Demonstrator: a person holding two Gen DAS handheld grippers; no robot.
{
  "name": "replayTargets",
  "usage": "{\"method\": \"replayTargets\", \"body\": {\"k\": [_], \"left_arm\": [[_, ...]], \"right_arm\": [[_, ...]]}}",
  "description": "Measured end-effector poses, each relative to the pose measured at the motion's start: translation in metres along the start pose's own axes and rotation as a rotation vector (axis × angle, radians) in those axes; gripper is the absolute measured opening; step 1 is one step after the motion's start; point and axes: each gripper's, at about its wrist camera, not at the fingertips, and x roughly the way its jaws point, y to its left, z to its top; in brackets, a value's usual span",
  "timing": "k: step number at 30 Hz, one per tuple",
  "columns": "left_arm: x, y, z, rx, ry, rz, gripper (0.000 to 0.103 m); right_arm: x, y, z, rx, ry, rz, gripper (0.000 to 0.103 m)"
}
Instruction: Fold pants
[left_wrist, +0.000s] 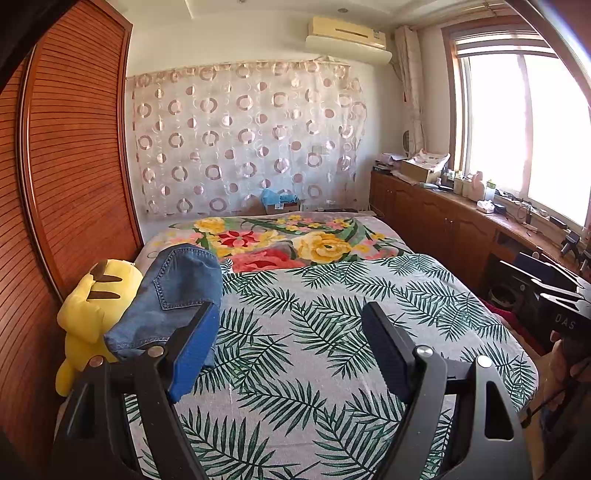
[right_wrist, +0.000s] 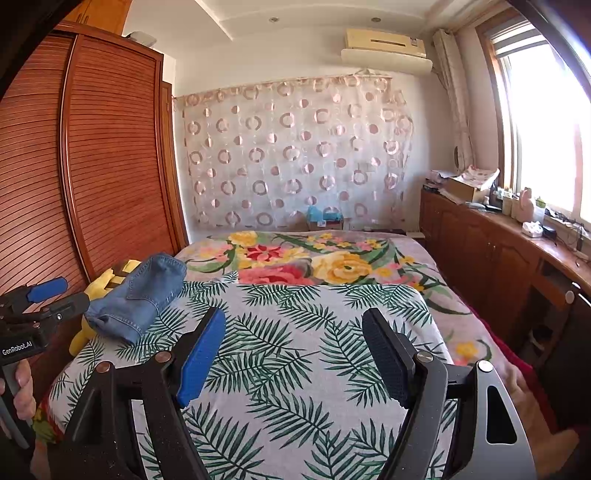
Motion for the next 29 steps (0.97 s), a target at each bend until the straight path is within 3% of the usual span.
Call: {"method": "replayTargets", "body": {"k": [29], "left_arm": [[-0.0001, -0.0009, -0.0005, -0.001, 0.000, 0.000, 0.080]], "right_arm": [[0.0011, -0.0022, 0.0007, 0.001, -0.003, 0.002, 0.078]]}}
